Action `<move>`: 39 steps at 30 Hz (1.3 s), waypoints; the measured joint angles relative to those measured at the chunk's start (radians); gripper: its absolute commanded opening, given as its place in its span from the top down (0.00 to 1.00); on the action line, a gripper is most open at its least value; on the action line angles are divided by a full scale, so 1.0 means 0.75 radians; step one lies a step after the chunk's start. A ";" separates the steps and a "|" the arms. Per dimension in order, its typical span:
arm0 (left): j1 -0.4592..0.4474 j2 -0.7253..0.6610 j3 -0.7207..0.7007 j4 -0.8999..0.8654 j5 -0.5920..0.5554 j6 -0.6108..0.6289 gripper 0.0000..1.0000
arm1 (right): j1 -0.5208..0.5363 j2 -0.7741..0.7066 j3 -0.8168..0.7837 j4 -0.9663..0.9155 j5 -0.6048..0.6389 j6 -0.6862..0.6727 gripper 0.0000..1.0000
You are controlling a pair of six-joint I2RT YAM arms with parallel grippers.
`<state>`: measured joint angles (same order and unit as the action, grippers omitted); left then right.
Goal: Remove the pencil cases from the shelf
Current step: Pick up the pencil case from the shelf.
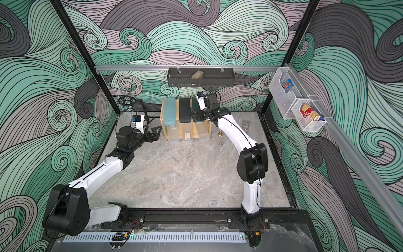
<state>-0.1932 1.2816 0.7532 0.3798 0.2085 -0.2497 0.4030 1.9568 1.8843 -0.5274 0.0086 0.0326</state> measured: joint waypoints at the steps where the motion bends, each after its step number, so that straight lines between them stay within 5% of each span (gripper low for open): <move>1: -0.001 0.001 0.000 -0.002 -0.002 0.001 0.01 | 0.000 0.002 0.000 0.001 0.001 0.000 0.00; 5: -0.001 0.005 0.000 -0.005 -0.004 0.005 0.01 | 0.002 0.006 0.002 0.002 0.011 0.000 0.02; 13: -0.002 0.008 0.000 -0.014 -0.010 0.008 0.01 | 0.002 0.021 0.020 -0.002 0.009 0.009 0.20; 29: -0.006 0.019 0.006 -0.037 -0.024 0.014 0.01 | -0.001 0.059 0.045 -0.053 0.050 0.001 0.10; 31: -0.006 0.024 0.008 -0.038 -0.024 0.014 0.01 | 0.000 0.060 0.045 -0.053 0.056 0.000 0.18; 35: -0.006 0.026 0.008 -0.039 -0.025 0.016 0.01 | -0.007 0.060 0.051 -0.071 0.069 0.016 0.56; 39: -0.006 0.026 0.008 -0.039 -0.028 0.017 0.01 | -0.013 0.064 0.070 -0.096 0.073 0.018 0.57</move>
<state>-0.1978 1.3010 0.7593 0.3504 0.1871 -0.2371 0.3931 2.0048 1.9366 -0.5995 0.0631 0.0463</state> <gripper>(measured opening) 0.986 0.707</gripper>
